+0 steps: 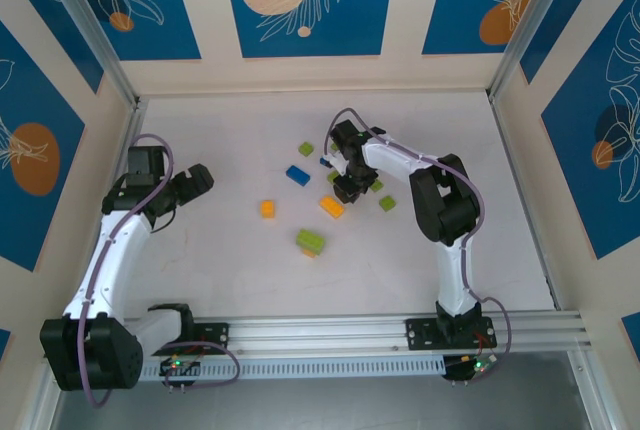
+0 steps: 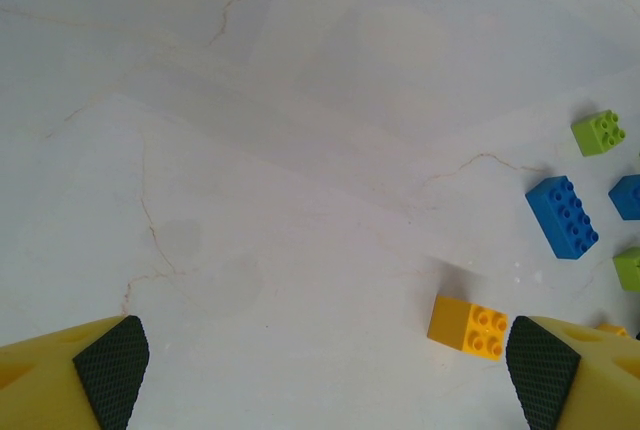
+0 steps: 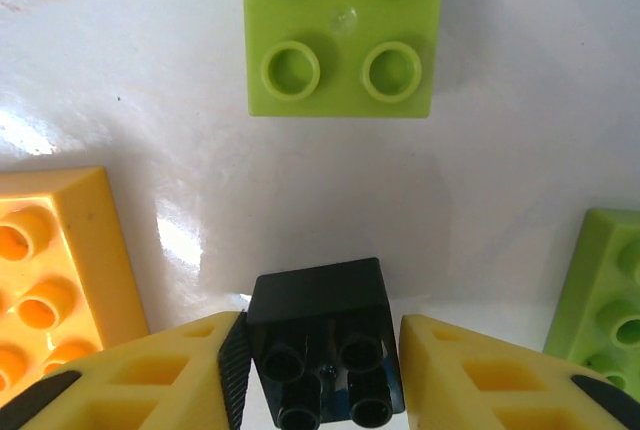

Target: Assemble a carrot with lego

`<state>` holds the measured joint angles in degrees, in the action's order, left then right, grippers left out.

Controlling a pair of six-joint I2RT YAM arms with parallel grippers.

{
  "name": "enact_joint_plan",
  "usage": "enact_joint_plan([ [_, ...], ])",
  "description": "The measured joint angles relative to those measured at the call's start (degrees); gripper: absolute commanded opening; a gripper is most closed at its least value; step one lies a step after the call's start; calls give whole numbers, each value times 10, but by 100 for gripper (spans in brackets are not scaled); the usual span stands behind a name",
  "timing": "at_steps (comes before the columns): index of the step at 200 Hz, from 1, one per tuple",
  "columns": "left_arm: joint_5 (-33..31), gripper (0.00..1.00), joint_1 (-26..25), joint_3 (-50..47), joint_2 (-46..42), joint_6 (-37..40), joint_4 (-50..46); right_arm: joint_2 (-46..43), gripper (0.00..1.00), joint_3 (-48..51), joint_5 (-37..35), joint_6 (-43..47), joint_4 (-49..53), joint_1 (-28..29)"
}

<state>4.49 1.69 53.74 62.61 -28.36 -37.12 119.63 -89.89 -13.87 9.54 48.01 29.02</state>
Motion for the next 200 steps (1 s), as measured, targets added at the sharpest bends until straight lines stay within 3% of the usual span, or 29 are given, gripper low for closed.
enact_joint_plan([
  [64,0,95,0,0,0,0,0,16,45,0,4,0,3,0],
  [125,0,95,0,0,0,0,0,16,34,0,4,-1,2,0],
  [157,0,95,0,0,2,0,0,12,33,0,4,-8,8,3],
  [200,0,95,0,0,2,0,0,-37,33,0,4,-27,47,37],
])
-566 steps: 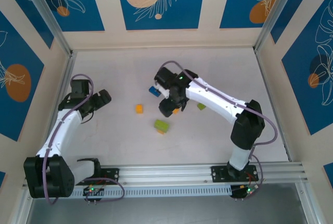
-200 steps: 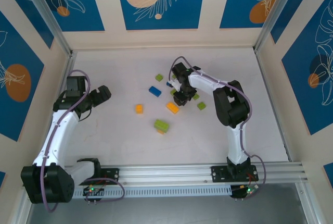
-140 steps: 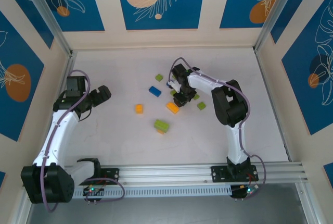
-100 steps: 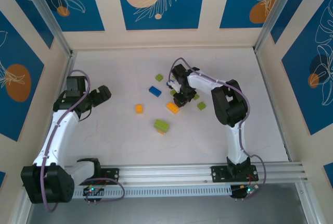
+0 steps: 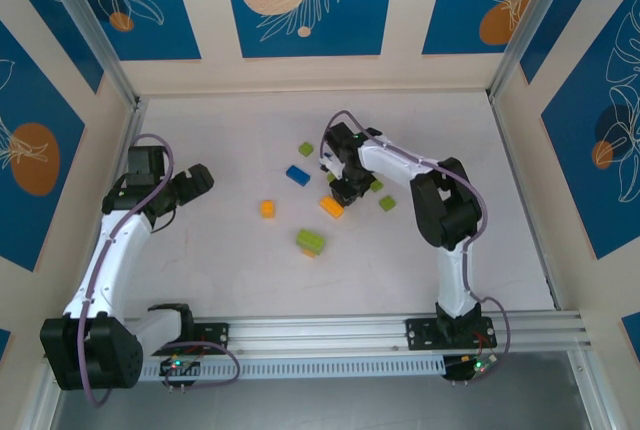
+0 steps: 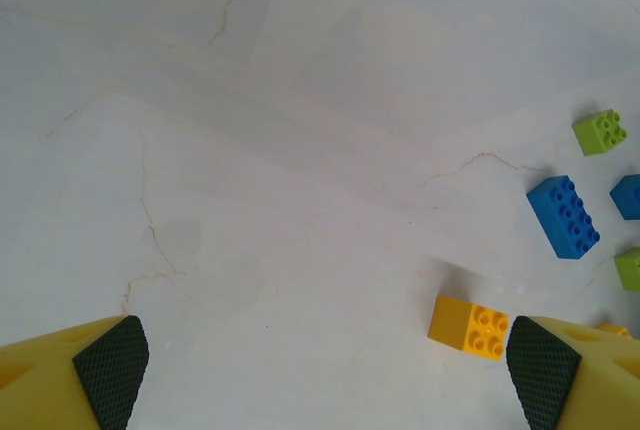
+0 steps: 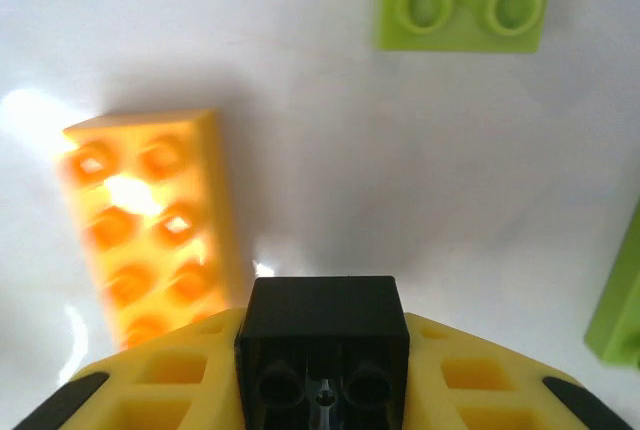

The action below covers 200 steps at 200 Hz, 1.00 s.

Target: Assemble a carrot with lego

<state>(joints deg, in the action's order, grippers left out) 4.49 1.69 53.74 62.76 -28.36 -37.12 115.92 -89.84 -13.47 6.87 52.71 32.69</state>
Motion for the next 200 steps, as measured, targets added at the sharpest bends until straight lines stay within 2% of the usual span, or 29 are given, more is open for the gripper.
enact_joint_plan([
  [40,0,95,0,0,0,0,0,-94,32,3,9,-10,42,69],
  [71,0,95,0,0,0,0,1,-129,33,3,38,-13,67,121],
  [135,0,95,0,0,-4,0,0,-124,32,3,59,-13,104,180],
  [200,0,95,0,-1,-5,0,0,-102,32,3,60,-23,110,196],
])
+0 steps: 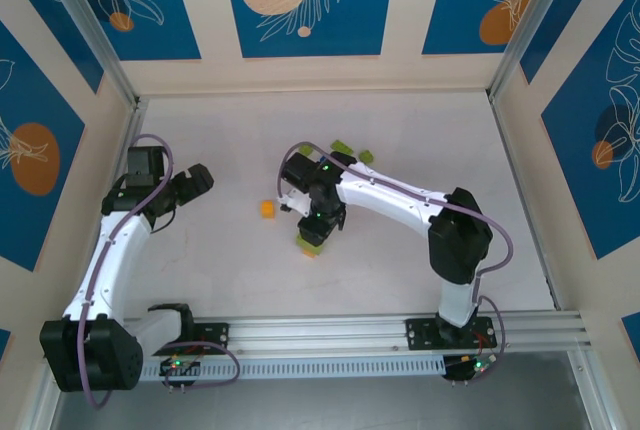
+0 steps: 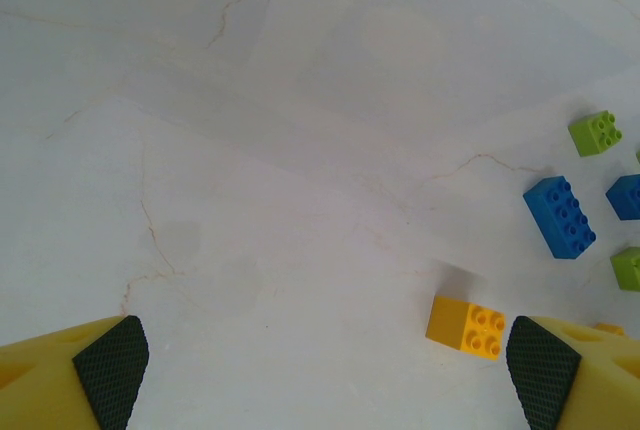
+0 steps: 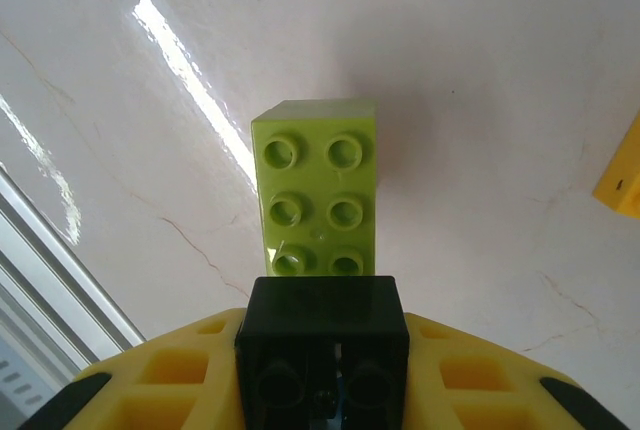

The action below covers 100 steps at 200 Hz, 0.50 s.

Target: Assemble a carrot with lego

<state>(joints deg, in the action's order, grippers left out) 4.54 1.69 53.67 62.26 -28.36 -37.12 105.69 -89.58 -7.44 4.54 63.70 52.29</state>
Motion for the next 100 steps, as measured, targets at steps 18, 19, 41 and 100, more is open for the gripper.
enact_joint_plan([
  [18,0,95,0,0,0,0,0,5,32,0,0,0,0,1],
  [19,0,95,0,0,0,0,0,6,32,0,0,0,0,1],
  [41,0,95,0,0,0,0,0,11,32,0,0,0,0,2],
  [100,0,95,0,0,0,0,0,27,32,-12,0,-1,0,5],
])
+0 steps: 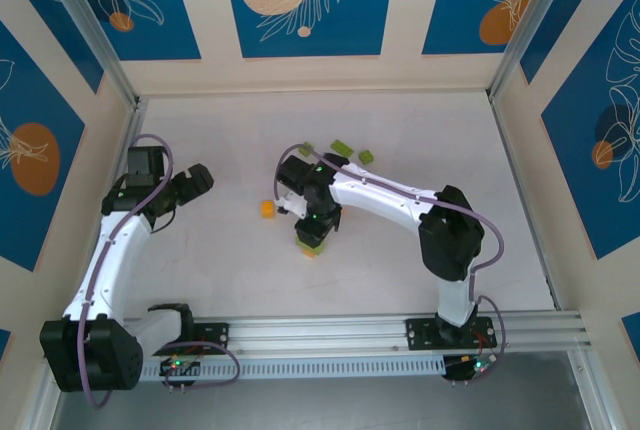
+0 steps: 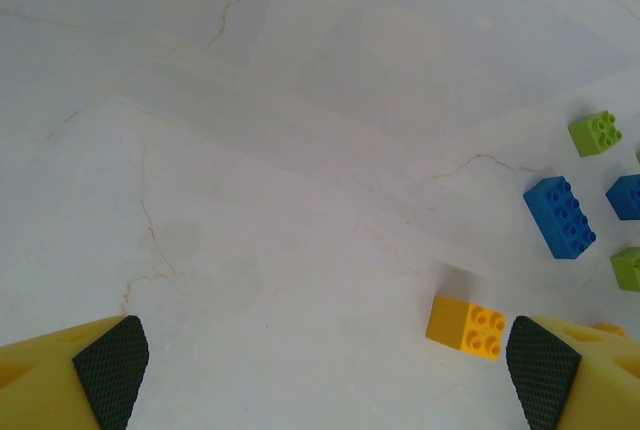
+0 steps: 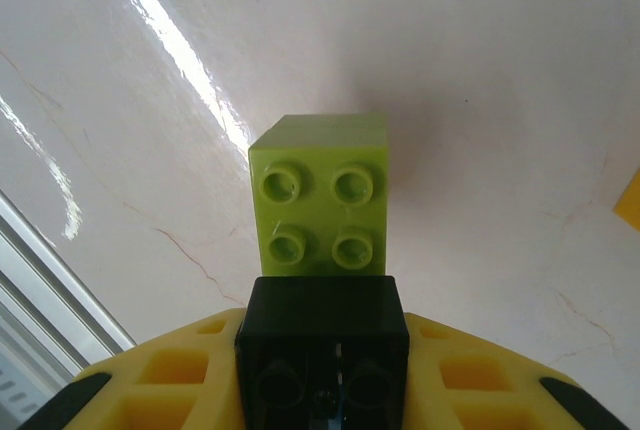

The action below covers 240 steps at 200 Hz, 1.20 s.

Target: Assemble a carrot with lego

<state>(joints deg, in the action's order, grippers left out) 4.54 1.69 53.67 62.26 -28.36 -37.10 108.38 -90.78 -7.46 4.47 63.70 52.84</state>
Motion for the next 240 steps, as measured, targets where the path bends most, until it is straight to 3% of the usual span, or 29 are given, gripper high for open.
enact_joint_plan([
  [240,0,95,0,0,0,0,0,11,32,-5,-7,-15,-16,7],
])
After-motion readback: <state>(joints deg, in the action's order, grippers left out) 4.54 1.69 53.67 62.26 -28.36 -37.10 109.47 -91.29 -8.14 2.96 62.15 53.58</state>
